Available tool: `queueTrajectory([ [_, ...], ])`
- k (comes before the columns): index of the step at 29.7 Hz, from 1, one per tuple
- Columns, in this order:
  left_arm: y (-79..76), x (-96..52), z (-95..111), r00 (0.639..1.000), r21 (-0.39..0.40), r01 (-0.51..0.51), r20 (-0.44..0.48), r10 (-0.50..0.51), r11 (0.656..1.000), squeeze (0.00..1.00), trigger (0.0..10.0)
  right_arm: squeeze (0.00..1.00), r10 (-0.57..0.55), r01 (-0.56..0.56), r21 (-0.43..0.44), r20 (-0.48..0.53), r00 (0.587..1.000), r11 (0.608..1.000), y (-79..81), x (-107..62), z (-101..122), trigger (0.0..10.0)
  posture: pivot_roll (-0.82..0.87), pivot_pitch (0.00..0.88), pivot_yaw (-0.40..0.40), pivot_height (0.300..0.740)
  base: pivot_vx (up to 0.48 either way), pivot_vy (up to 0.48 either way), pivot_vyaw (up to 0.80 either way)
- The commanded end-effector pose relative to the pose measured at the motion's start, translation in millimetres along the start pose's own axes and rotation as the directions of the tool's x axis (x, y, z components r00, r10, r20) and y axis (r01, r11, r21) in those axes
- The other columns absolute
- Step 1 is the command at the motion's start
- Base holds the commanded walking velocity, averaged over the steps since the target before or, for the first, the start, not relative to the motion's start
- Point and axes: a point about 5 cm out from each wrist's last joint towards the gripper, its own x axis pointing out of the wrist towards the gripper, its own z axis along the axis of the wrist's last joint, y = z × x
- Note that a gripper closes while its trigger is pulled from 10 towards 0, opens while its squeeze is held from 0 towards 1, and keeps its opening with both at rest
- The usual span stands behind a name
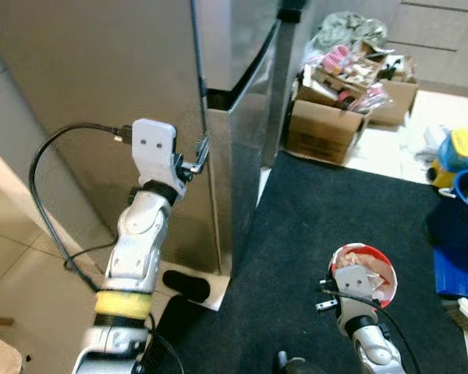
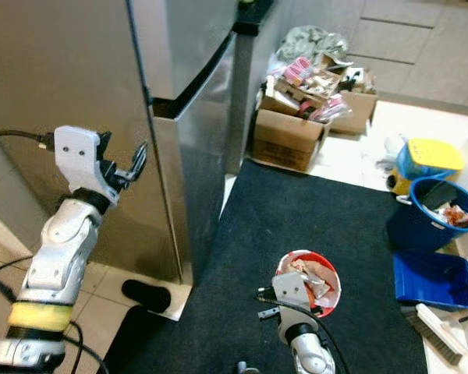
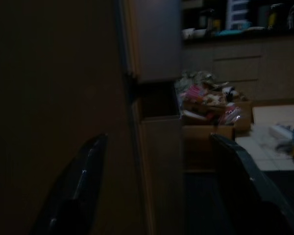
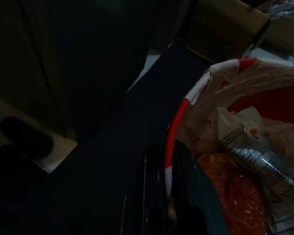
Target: Restocking fridge
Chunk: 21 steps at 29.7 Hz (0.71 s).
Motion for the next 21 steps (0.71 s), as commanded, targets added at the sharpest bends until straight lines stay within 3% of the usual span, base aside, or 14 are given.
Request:
queueTrajectory([
  [1, -3.9, 0.1, -11.5, 0.999, -0.015, 0.016, -0.048, -0.017, 1.000, 1.00, 10.0, 0.00, -0.008, 0.008, -0.002, 0.023, 1.000, 1.000, -1.0, 1.8, 4.5, 10.0, -0.08, 0.092, -0.006, 0.727, 0.000, 0.000, 0.00],
  [6, 2.2, 15.2, -11.4, 0.998, 0.012, 0.004, -0.061, -0.003, 1.000, 1.00, 10.0, 0.00, -0.011, 0.011, -0.003, 0.026, 1.000, 1.000, -1.3, 1.0, 4.0, 10.0, -0.10, 0.093, 0.000, 0.727, 0.000, 0.000, 0.00],
  [7, 5.2, 17.5, -12.2, 0.998, 0.022, -0.004, -0.068, 0.006, 1.000, 0.40, 10.0, 0.00, -0.013, 0.013, -0.003, 0.026, 1.000, 1.000, -1.7, 0.8, 3.9, 10.0, -0.09, 0.094, 0.000, 0.727, 0.000, 0.000, 0.00],
  [9, 7.2, 19.4, -12.8, 0.997, 0.028, -0.009, -0.074, 0.011, 1.000, 0.40, 10.0, 0.00, -0.014, 0.014, -0.002, 0.026, 1.000, 1.000, -1.9, 0.7, 3.8, 10.0, -0.09, 0.094, 0.000, 0.727, 0.000, 0.000, 0.00],
  [10, 11.8, 23.5, -14.2, 0.996, 0.045, -0.029, -0.084, 0.032, 0.999, 0.00, 10.0, 0.00, -0.014, 0.014, -0.002, 0.026, 1.000, 1.000, -1.7, 0.8, 3.9, 10.0, -0.09, 0.096, 0.001, 0.727, 0.000, 0.000, 0.00],
  [13, 24.8, 33.7, -15.9, 0.990, 0.085, -0.079, -0.106, 0.088, 0.993, 0.00, 10.0, 0.00, -0.011, 0.012, -0.002, 0.027, 1.000, 1.000, -0.6, 1.2, 4.4, 10.0, -0.09, 0.097, 0.003, 0.727, 0.000, 0.000, 0.00],
  [20, 41.3, 38.1, -15.0, 0.988, 0.107, -0.080, -0.120, 0.093, 0.991, 0.00, 10.0, 0.00, -0.018, 0.018, 0.004, 0.033, 0.999, 1.000, 0.7, 1.5, 5.6, 10.0, -0.10, 0.100, 0.013, 0.727, 0.000, 0.000, 0.00],
  [21, 46.4, 37.3, -17.5, 0.988, 0.116, -0.073, -0.130, 0.088, 0.991, 0.00, 0.0, 0.00, -0.021, 0.021, 0.005, 0.032, 0.999, 1.000, 0.1, 1.3, 5.2, 10.0, -0.10, 0.102, 0.010, 0.727, 0.000, 0.000, 0.00],
])
